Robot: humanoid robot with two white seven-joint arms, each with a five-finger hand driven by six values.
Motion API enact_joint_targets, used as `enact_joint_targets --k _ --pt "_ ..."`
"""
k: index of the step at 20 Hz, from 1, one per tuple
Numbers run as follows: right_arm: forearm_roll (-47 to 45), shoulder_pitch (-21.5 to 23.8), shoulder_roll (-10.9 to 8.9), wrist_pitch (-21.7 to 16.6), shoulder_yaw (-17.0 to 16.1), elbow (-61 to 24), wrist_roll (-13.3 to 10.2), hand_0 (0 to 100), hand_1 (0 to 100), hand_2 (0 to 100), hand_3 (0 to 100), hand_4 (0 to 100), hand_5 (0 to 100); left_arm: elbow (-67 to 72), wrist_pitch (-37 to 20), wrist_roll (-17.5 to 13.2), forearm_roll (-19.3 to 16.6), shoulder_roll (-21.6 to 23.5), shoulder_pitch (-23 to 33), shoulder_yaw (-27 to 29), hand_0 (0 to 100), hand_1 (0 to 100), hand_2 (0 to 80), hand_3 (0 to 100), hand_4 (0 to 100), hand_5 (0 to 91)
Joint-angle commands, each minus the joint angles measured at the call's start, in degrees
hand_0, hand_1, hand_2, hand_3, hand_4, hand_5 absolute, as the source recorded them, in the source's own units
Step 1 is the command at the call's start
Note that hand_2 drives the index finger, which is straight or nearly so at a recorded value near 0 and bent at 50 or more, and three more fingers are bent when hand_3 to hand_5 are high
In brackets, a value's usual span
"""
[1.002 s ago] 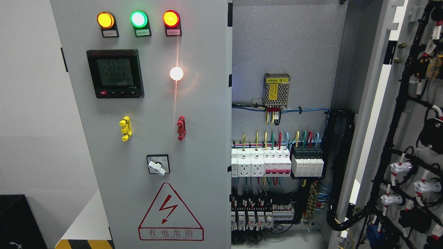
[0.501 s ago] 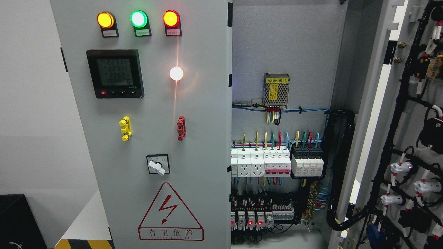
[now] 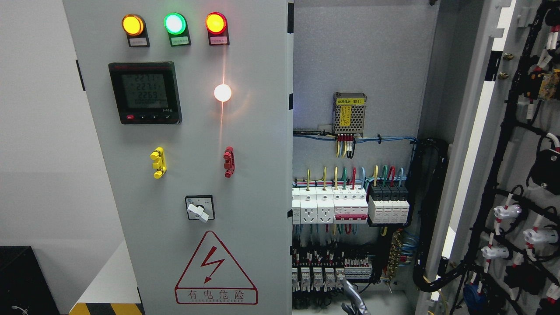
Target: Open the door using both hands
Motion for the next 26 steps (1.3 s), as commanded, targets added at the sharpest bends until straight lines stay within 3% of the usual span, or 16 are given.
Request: enact_joint_targets --k 1,7,10,18,26 --pt "0.0 -7.4 0.2 4.8 2.5 -2.3 0.0 19 0 0 0 0 0 0.7 0.0 0.0 0.6 -0.2 0.0 -0.8 0 0 0.0 0 0 0.0" --pt "-1.9 -14.1 0.29 17.8 2.5 -2.3 0.0 19 0 0 0 0 0 0.7 0.0 0.0 0.6 -0.2 0.0 -0.8 0 0 0.0 0 0 0.0" --pt "-4.2 -17.8 0.29 22.6 2.2 -2.3 0.0 19 0 0 0 0 0 0.7 0.0 0.0 0.6 -0.2 0.0 -0.8 0 0 0.0 0 0 0.0" --pt "-4.3 -23.2 0.29 31.0 2.1 -2.1 0.0 19 0 0 0 0 0 0.7 0.0 0.0 0.6 -0.2 0.0 -0.8 0 0 0.0 0 0 0.0" --pt "-9.8 -28.2 0.2 36.0 1.5 1.4 0.0 19 0 0 0 0 0 0.7 0.0 0.0 0.6 -0.1 0.0 -0.8 0 0 0.0 0 0 0.0"
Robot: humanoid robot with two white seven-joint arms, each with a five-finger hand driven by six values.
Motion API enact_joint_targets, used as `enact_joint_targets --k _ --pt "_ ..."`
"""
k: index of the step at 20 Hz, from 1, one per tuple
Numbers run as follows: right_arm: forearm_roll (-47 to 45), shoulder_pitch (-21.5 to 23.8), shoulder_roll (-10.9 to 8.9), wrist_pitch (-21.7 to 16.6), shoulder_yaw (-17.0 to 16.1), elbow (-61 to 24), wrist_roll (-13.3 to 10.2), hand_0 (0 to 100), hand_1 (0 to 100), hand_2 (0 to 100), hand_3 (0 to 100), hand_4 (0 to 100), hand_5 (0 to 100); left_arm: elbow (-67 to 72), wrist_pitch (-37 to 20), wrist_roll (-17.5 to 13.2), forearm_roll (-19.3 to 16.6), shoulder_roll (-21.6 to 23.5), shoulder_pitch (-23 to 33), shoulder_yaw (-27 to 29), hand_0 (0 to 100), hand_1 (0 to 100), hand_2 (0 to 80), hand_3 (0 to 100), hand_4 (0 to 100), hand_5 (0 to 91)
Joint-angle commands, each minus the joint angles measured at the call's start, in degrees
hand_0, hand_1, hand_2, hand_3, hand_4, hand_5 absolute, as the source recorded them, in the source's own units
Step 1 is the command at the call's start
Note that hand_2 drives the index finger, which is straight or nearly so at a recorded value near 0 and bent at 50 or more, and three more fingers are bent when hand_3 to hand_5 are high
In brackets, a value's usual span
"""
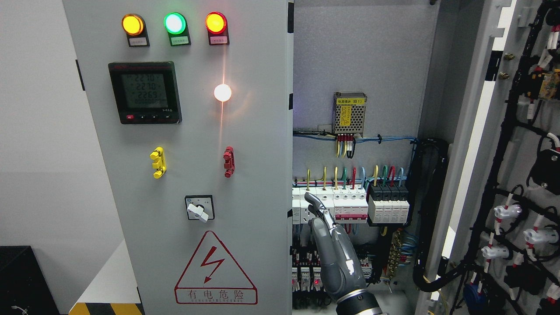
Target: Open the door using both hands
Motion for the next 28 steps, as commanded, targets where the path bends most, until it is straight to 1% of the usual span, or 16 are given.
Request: enact_joint_targets --k 1,8,11,12,19,23,26,28 --pt "-2.8 -4.0 0.04 1.6 -0.3 3.2 0.0 19 0 0 0 0 0 0.7 0.0 0.0 0.6 0.0 0.0 -0.8 0 0 0.0 0 0 0.0" --pt "-2.8 -8.4 -0.39 1.6 -1.2 9.4 0.1 19 0 0 0 0 0 0.7 0.0 0.0 0.6 0.0 0.0 -0.8 0 0 0.0 0 0 0.0" --pt "-2.9 -9.5 -0.48 1.6 -4.0 11.9 0.2 19 0 0 0 0 0 0.7 0.0 0.0 0.6 0.0 0.0 -0.8 0 0 0.0 0 0 0.0" --pt "-2.9 -9.5 -0.66 1.6 -4.1 12.1 0.2 19 0 0 0 0 0 0.7 0.0 0.0 0.6 0.0 0.0 -0.8 0 0 0.0 0 0 0.0" --pt "-3.3 -10.5 -0.75 1.6 -4.1 12.6 0.5 19 0 0 0 0 0 0.7 0.0 0.0 0.6 0.0 0.0 -0.8 0 0 0.0 0 0 0.0" --pt "-7.5 -10.7 -0.75 1.7 -4.0 12.7 0.5 19 0 0 0 0 0 0.7 0.0 0.0 0.6 0.0 0.0 -0.8 0 0 0.0 0 0 0.0" --pt "-8.3 -10.8 -0.83 1.7 -4.1 13.1 0.6 19 0 0 0 0 0 0.7 0.0 0.0 0.6 0.0 0.0 -0.8 0 0 0.0 0 0 0.0" --pt "-10.0 -11.7 -0.92 1.8 -4.1 13.6 0.6 19 0 0 0 0 0 0.7 0.0 0.0 0.6 0.0 0.0 -0.8 0 0 0.0 0 0 0.0"
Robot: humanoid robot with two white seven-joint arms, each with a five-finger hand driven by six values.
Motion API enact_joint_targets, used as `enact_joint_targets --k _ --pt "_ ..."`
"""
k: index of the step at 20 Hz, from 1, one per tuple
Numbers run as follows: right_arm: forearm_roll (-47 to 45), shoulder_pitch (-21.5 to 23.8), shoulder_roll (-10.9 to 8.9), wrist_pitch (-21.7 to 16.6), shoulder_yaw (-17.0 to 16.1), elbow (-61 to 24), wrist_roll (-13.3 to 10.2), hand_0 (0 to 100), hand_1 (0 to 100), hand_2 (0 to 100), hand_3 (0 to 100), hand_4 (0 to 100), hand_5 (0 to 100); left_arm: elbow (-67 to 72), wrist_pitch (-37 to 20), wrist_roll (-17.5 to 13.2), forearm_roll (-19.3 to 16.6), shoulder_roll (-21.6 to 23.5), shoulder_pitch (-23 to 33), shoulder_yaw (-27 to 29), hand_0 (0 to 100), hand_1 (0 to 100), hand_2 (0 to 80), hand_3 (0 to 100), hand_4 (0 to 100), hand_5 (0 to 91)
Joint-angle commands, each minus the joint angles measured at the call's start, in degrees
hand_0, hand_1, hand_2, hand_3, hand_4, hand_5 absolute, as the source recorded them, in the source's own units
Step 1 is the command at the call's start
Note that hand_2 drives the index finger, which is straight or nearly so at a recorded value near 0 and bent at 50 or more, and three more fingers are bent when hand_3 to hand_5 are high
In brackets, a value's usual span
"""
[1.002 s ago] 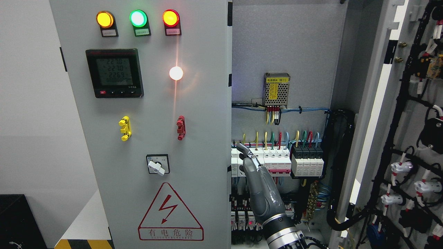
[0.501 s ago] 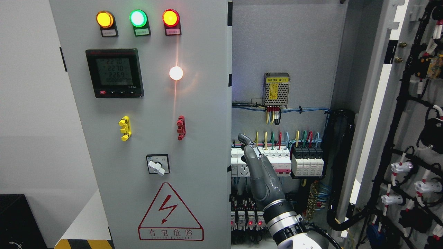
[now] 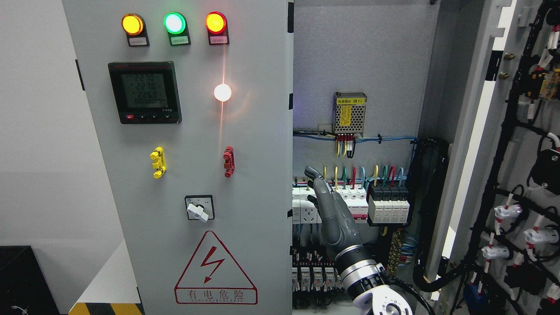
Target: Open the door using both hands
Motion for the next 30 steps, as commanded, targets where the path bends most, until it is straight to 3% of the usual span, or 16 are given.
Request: enact_joint_targets --k 1,6,10,13,22,25,30 --pt "-4.1 -1.2 -0.45 0.1 -0.7 2.6 0.0 19 0 0 0 0 0 0.7 0.0 0.0 0.6 0.0 0.0 -0.8 0 0 0.0 0 0 0.0" --pt "-5.0 -1.6 -2.64 2.0 -0.5 2.2 0.2 19 0 0 0 0 0 0.7 0.0 0.0 0.6 0.1 0.0 -0.8 0 0 0.0 0 0 0.0" --pt "-5.1 -1.8 -2.74 2.1 -0.4 2.3 0.6 19 0 0 0 0 0 0.7 0.0 0.0 0.6 0.0 0.0 -0.8 0 0 0.0 0 0 0.0" --pt "-5.0 -2.4 -2.74 2.1 -0.6 2.4 4.1 19 0 0 0 0 0 0.7 0.0 0.0 0.6 0.0 0.0 -0.8 0 0 0.0 0 0 0.0" --pt "-5.1 -5.1 -2.74 2.1 -0.9 5.5 4.9 19 0 0 0 0 0 0.7 0.0 0.0 0.6 0.0 0.0 -0.8 0 0 0.0 0 0 0.0" --pt "-5.1 -5.9 -2.74 2.1 -1.0 6.8 10.0 19 0 0 0 0 0 0.7 0.0 0.0 0.6 0.0 0.0 -0.8 0 0 0.0 0 0 0.0" --pt "-6.7 -6.8 -2.82 2.0 -1.5 7.5 10.7 19 0 0 0 0 0 0.7 0.0 0.0 0.6 0.1 0.0 -0.8 0 0 0.0 0 0 0.0"
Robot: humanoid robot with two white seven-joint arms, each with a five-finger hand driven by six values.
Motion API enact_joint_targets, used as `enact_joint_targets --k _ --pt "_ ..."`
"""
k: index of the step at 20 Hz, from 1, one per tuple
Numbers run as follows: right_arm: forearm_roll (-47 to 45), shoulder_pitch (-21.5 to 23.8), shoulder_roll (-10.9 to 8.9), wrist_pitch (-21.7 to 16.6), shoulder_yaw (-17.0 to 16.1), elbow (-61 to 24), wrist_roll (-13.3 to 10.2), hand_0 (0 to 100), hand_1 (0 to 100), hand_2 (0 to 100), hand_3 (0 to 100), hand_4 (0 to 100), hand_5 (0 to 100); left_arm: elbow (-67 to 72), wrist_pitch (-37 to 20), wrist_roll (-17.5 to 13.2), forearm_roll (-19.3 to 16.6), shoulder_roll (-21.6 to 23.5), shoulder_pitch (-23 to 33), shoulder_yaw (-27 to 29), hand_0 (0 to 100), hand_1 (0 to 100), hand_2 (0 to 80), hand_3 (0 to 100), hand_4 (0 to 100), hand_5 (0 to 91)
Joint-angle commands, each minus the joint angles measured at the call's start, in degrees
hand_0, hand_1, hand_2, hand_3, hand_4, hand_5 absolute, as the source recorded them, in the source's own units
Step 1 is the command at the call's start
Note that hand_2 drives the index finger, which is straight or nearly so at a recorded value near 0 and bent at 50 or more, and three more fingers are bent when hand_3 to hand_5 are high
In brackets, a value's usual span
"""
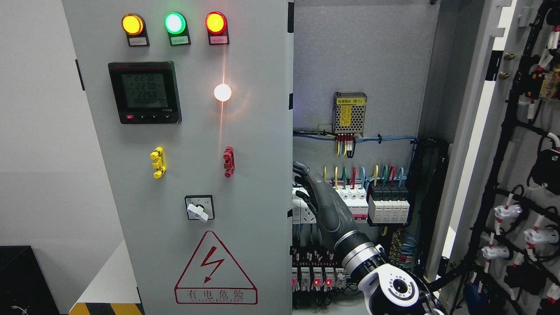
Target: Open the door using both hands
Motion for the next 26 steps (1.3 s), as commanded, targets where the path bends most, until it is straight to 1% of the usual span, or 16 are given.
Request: enact_joint_targets --k 1,3,6,7,9,12,15,18,20,23,26 --pt "-4.0 -1.4 -0.32 -0.1 -1.0 3.1 0.6 19 0 0 0 0 0 0.7 0.0 0.0 0.6 0.0 0.0 -0.8 0 0 0.0 0 0 0.0" --pt "-7.7 -2.3 -0.58 0.0 -1.2 4.6 0.7 19 0 0 0 0 0 0.7 0.0 0.0 0.6 0.1 0.0 -0.8 0 0 0.0 0 0 0.0" --pt "-8.3 -2.4 -3.65 -0.1 -1.2 5.4 0.9 19 0 0 0 0 0 0.7 0.0 0.0 0.6 0.0 0.0 -0.8 0 0 0.0 0 0 0.0" --pt "-8.4 -2.5 -4.09 -0.1 -1.2 5.8 1.0 19 0 0 0 0 0 0.7 0.0 0.0 0.6 0.1 0.0 -0.8 0 0 0.0 0 0 0.0" --pt "-8.4 -2.8 -4.19 -0.1 -1.3 6.8 1.5 19 0 0 0 0 0 0.7 0.0 0.0 0.6 0.1 0.0 -0.8 0 0 0.0 0 0 0.0" --pt "-8.4 -3.8 -4.19 -0.1 -1.4 8.4 3.6 19 0 0 0 0 0 0.7 0.0 0.0 0.6 0.0 0.0 -0.8 0 0 0.0 0 0 0.0" --pt "-8.5 -4.5 -4.19 -0.1 -1.4 9.0 4.0 19 0 0 0 0 0 0.7 0.0 0.0 0.6 0.1 0.0 -0.8 0 0 0.0 0 0 0.0" --pt "-9.7 -4.6 -4.19 -0.1 -1.4 9.0 5.5 19 0 0 0 0 0 0.7 0.0 0.0 0.6 0.0 0.0 -0.8 0 0 0.0 0 0 0.0" --pt "-12.1 -4.7 -4.27 -0.1 -1.4 9.0 5.6 19 0 0 0 0 0 0.7 0.0 0.0 0.6 0.1 0.0 -0.8 0 0 0.0 0 0 0.0" --pt "-13.0 -5.2 -5.24 -0.1 -1.4 9.0 5.7 19 0 0 0 0 0 0.7 0.0 0.0 0.6 0.0 0.0 -0.8 0 0 0.0 0 0 0.0" --pt "-13.0 -5.3 -5.33 -0.1 -1.7 9.6 6.8 19 0 0 0 0 0 0.7 0.0 0.0 0.6 0.1 0.0 -0.8 0 0 0.0 0 0 0.0"
